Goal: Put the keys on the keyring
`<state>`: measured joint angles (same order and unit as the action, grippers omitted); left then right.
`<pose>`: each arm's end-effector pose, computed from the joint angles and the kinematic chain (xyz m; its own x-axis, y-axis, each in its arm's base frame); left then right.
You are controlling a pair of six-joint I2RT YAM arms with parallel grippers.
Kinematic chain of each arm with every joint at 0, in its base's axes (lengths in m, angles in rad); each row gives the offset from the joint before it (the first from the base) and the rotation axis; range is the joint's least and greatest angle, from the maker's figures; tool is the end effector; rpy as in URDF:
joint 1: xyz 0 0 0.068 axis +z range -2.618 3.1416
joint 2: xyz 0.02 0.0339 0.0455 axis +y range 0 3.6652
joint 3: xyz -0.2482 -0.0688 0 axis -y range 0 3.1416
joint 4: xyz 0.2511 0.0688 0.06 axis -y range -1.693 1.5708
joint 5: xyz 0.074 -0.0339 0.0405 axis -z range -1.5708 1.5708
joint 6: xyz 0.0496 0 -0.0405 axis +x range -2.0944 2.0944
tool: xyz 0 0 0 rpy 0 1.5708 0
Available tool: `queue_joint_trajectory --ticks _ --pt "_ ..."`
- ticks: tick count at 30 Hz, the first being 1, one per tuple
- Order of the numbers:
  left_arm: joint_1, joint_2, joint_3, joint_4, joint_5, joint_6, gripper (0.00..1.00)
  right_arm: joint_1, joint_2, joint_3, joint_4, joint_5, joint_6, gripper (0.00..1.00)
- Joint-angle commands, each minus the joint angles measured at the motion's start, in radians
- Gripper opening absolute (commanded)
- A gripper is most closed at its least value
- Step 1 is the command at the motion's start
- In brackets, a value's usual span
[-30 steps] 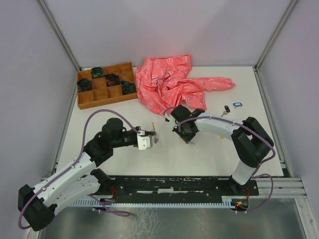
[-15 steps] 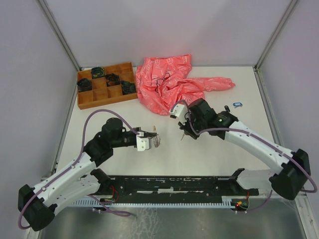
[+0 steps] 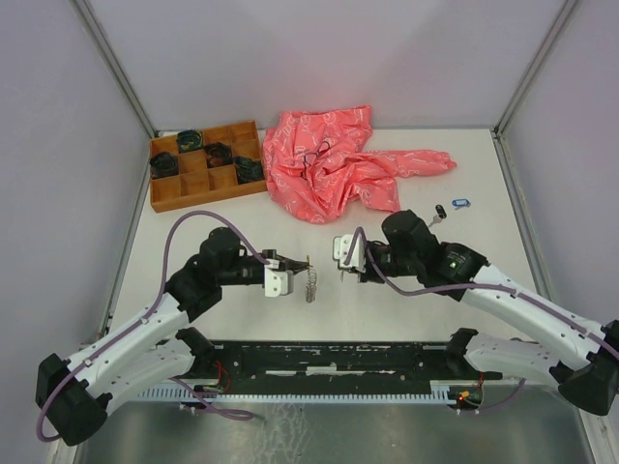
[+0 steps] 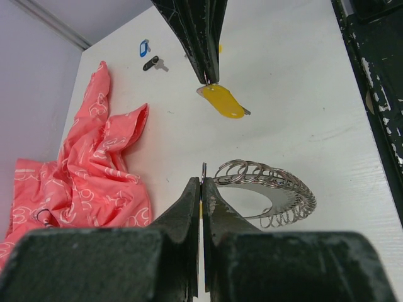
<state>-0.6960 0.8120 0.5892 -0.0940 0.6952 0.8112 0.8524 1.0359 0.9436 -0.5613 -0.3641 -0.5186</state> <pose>0.1438 -0.1615 0.2617 0.5311 0.2819 -0.7991 0.8341 -0.0077 0.5516 0.1477 0.1958 0.2905 0.0934 -0.5969 -0.7968 -0.9710 0.1224 -0.2054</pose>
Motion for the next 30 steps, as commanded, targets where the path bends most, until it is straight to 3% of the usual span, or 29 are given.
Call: queue_joint_trajectory --ticks 1,11,30 --pt "-0.010 0.002 0.017 0.075 0.028 0.069 0.03 0.049 -0.049 -0.036 0.162 0.027 -0.122 0.01" --pt "-0.073 -0.034 -0.027 0.123 -0.080 0.098 0.03 0.141 -0.050 -0.086 0.309 0.150 -0.185 0.01" --pt "-0.077 -0.049 -0.090 0.295 -0.073 -0.021 0.03 0.269 0.025 -0.089 0.358 0.336 -0.247 0.01"
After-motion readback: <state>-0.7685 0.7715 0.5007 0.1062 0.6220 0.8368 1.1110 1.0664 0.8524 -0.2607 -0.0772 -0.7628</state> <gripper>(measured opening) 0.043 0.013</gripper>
